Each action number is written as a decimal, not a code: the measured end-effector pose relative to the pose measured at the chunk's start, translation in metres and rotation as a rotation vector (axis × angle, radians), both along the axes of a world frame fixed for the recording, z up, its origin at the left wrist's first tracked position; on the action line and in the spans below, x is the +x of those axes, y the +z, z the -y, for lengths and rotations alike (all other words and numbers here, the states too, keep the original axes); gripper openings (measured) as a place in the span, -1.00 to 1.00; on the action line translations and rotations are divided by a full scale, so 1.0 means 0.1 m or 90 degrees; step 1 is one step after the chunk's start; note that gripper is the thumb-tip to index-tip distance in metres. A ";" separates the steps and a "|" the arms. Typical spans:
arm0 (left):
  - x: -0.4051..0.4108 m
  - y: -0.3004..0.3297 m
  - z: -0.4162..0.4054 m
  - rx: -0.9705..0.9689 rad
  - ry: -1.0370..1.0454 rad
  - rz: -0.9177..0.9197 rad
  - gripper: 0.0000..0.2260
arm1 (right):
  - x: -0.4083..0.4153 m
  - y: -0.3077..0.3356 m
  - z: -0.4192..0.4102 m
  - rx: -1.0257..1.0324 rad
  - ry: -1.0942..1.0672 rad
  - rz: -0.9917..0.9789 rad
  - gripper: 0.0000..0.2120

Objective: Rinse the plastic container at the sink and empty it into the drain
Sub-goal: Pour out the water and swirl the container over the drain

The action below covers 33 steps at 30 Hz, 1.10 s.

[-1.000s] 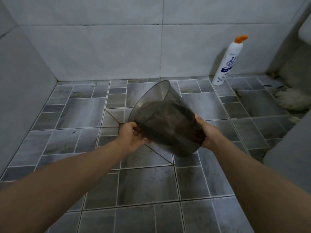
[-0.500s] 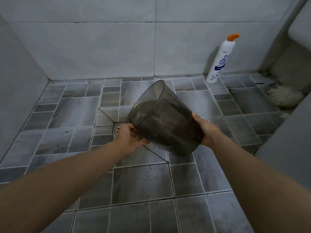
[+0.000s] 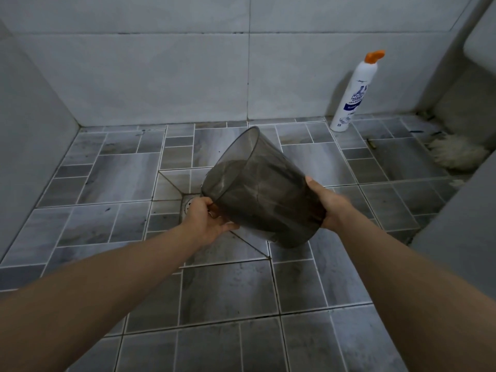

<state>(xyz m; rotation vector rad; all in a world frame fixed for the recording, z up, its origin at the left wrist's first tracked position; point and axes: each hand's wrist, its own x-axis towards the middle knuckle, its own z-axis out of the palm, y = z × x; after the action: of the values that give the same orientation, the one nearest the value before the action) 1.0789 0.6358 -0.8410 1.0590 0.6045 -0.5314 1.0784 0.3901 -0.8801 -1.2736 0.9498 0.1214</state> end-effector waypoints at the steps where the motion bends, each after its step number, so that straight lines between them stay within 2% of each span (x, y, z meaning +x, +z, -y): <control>1: 0.00 0.00 0.00 0.000 0.001 0.001 -0.70 | 0.00 0.01 -0.01 0.001 0.003 0.001 0.30; 12: 0.02 -0.02 0.00 -0.001 0.004 -0.007 -0.68 | -0.04 0.14 -0.07 0.012 0.000 0.007 0.21; 16: 0.02 -0.02 0.00 -0.001 0.004 -0.007 -0.69 | -0.04 0.12 -0.06 0.002 -0.003 -0.001 0.33; 20: 0.01 -0.02 0.00 0.000 0.005 -0.007 -0.70 | -0.04 0.16 -0.07 0.010 0.000 0.006 0.26; 23: 0.01 -0.03 -0.01 -0.006 0.001 -0.007 -0.71 | -0.05 0.19 -0.08 0.020 0.010 0.013 0.06; 26: 0.02 -0.03 -0.01 -0.006 0.004 -0.011 -0.70 | -0.04 0.17 -0.07 0.012 0.004 0.002 0.22; 30: 0.03 -0.04 -0.01 -0.012 -0.002 -0.016 -0.70 | -0.03 0.16 -0.07 0.023 0.003 0.003 0.21; 33: 0.02 -0.04 -0.01 -0.023 0.005 -0.019 -0.71 | -0.03 0.16 -0.07 0.040 0.009 0.018 0.04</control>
<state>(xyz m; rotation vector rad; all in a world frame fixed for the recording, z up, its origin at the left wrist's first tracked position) 1.0805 0.6370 -0.8451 1.0163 0.6234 -0.5506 1.0758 0.3975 -0.8637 -1.2214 0.9055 0.1431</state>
